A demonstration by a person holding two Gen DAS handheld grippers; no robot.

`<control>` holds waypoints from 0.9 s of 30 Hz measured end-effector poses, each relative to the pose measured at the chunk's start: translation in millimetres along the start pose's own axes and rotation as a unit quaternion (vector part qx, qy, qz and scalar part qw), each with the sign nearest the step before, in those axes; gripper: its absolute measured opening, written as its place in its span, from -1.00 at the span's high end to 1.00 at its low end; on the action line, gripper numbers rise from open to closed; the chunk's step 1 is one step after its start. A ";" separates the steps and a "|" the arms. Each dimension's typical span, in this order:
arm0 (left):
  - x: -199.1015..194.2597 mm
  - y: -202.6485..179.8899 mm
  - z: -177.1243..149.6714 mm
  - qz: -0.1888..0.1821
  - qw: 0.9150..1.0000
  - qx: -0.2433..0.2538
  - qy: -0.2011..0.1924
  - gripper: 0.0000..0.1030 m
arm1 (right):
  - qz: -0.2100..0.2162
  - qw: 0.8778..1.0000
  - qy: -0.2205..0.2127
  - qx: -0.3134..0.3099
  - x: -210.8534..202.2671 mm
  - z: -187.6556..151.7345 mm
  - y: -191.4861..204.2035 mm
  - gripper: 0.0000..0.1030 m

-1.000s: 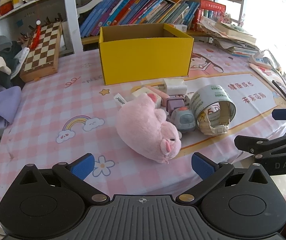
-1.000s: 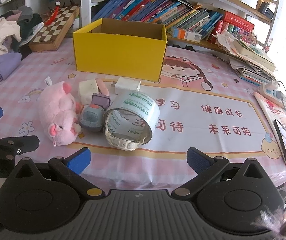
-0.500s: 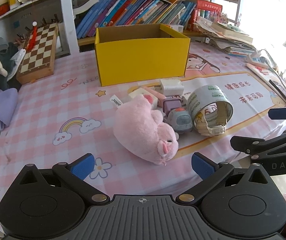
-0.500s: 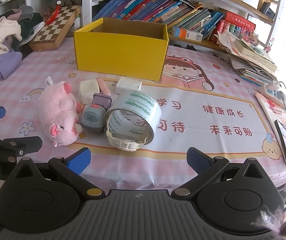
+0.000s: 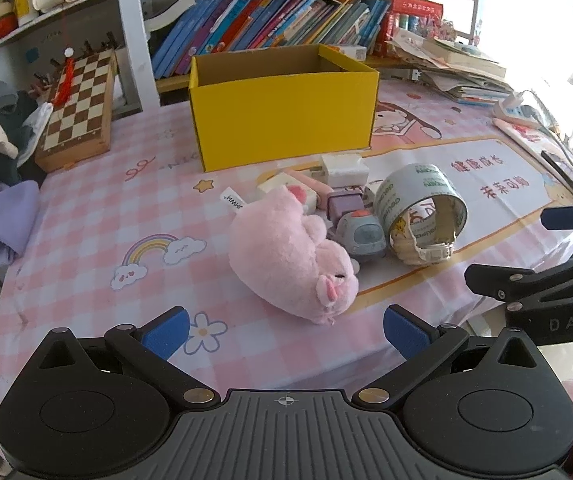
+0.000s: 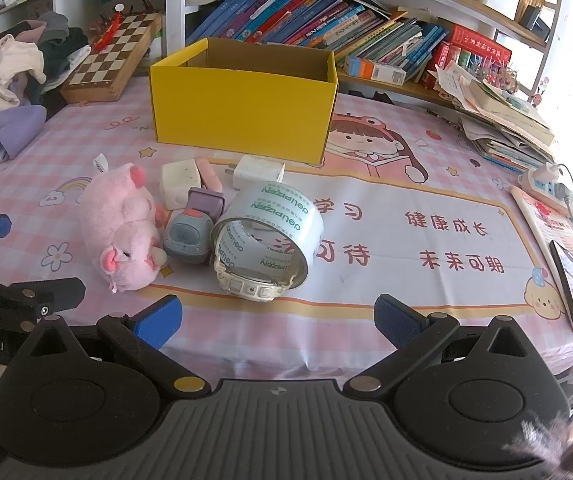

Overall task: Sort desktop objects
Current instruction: 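Move the right tool toward the tape roll while the left tool approaches the pink pig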

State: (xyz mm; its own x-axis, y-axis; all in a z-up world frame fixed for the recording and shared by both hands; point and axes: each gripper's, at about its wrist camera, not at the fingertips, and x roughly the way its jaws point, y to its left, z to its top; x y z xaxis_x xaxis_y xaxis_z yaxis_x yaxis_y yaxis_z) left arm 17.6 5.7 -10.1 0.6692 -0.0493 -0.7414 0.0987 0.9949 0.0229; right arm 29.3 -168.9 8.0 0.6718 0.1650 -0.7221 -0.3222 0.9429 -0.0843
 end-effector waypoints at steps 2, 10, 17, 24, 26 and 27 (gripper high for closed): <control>-1.8 -1.2 -0.3 -0.001 1.000 0.005 -0.004 -1.00 | 0.000 1.000 0.000 0.000 0.3 -0.2 -0.1 -1.00; -5.7 -1.7 -2.4 0.002 1.000 0.008 -0.011 -1.00 | 0.004 1.000 0.000 -0.003 -1.9 -1.5 2.0 -1.00; -7.9 -6.5 -3.5 0.002 1.000 0.020 -0.023 -1.00 | 0.002 1.000 -0.001 -0.003 -5.5 -4.1 0.6 -1.00; -10.4 -11.7 -5.8 0.003 0.999 0.026 -0.027 -1.00 | 0.003 1.000 -0.003 -0.011 -9.1 -6.4 1.3 -1.00; -10.0 -11.2 -7.1 0.004 1.000 0.020 -0.022 -1.00 | 0.002 1.000 -0.002 -0.013 -9.6 -7.3 1.0 -1.00; -9.8 -11.2 -7.8 0.004 1.000 0.018 -0.019 -1.00 | 0.002 1.000 -0.001 -0.015 -9.8 -7.7 1.2 -1.00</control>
State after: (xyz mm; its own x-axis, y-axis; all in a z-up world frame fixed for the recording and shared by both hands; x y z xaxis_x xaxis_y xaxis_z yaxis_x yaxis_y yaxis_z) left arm 4.1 -4.2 -8.4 0.6979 -0.0454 -0.7148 0.1191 0.9915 0.0533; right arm 17.2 -171.6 9.6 0.6716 0.1696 -0.7213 -0.3443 0.9334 -0.1011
